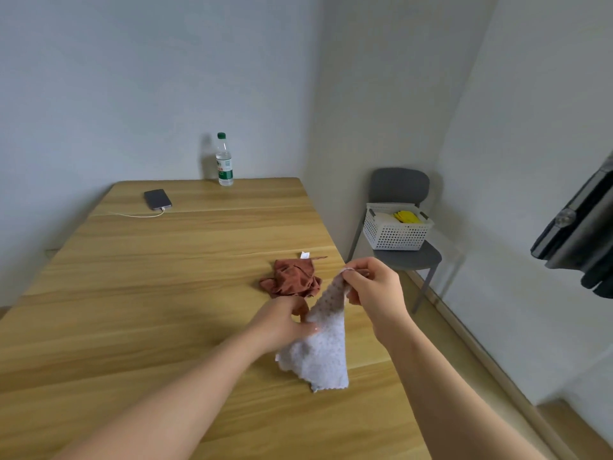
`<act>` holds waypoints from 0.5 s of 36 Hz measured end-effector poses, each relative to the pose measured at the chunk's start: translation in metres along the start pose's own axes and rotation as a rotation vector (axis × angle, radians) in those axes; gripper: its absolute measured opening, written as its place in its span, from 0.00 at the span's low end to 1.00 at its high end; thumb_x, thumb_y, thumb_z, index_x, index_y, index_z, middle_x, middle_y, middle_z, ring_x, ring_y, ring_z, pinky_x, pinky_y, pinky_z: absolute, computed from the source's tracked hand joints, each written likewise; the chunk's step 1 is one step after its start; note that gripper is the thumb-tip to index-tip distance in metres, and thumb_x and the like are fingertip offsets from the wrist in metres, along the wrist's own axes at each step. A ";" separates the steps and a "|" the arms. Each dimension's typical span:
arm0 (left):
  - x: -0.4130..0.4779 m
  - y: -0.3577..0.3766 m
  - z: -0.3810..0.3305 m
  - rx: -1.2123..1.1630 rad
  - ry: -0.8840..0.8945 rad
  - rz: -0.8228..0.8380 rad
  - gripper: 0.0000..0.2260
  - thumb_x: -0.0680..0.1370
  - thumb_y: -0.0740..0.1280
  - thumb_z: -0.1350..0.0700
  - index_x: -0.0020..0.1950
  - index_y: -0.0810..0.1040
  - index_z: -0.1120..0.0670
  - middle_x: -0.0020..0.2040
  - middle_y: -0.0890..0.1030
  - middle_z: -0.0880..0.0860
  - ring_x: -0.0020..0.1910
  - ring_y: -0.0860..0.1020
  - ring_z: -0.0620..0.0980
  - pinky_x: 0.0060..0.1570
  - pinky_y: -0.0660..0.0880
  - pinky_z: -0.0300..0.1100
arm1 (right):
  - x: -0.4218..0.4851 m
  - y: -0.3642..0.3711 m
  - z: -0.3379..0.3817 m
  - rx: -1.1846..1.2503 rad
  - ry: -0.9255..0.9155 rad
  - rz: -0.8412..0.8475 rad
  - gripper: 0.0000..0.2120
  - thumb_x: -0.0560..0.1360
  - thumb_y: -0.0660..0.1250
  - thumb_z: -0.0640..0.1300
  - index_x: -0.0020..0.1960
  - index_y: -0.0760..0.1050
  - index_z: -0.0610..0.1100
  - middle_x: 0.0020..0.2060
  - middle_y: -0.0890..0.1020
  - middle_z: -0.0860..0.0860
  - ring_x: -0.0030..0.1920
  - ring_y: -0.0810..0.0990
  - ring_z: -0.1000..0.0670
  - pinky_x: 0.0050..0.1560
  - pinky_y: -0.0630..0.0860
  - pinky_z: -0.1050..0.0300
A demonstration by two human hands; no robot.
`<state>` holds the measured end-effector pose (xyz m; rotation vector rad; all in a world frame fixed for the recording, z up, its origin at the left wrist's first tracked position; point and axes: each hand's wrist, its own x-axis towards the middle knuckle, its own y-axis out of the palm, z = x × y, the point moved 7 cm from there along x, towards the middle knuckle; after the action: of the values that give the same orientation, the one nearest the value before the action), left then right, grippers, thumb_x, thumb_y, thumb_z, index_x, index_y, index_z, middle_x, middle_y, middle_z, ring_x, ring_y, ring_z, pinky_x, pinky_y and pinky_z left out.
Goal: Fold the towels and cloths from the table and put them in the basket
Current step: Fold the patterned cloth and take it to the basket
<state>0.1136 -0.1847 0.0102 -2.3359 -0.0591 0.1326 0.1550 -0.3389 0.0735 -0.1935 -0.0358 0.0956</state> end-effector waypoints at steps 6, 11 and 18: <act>0.001 -0.018 0.018 0.044 -0.040 -0.033 0.04 0.75 0.69 0.53 0.47 0.74 0.47 0.38 0.74 0.43 0.36 0.73 0.43 0.33 0.66 0.34 | 0.004 -0.017 -0.012 -0.103 0.011 -0.105 0.06 0.75 0.64 0.37 0.42 0.77 0.44 0.35 0.80 0.50 0.31 0.76 0.53 0.36 0.77 0.55; 0.007 -0.059 0.024 0.190 -0.062 -0.275 0.07 0.77 0.64 0.56 0.51 0.79 0.48 0.44 0.75 0.48 0.45 0.77 0.50 0.41 0.69 0.41 | 0.005 -0.018 -0.025 -0.172 0.006 -0.118 0.09 0.76 0.64 0.38 0.40 0.75 0.50 0.39 0.83 0.50 0.44 0.81 0.49 0.51 0.79 0.48; -0.008 -0.116 0.003 0.230 0.133 -0.583 0.07 0.76 0.65 0.61 0.49 0.82 0.54 0.50 0.77 0.53 0.49 0.75 0.53 0.48 0.71 0.45 | -0.002 -0.026 0.000 0.012 -0.177 -0.130 0.10 0.73 0.66 0.35 0.40 0.77 0.49 0.41 0.82 0.54 0.44 0.80 0.54 0.46 0.76 0.61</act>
<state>0.1050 -0.1026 0.0919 -2.0034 -0.6162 -0.2909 0.1552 -0.3646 0.0783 -0.1700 -0.2234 -0.0174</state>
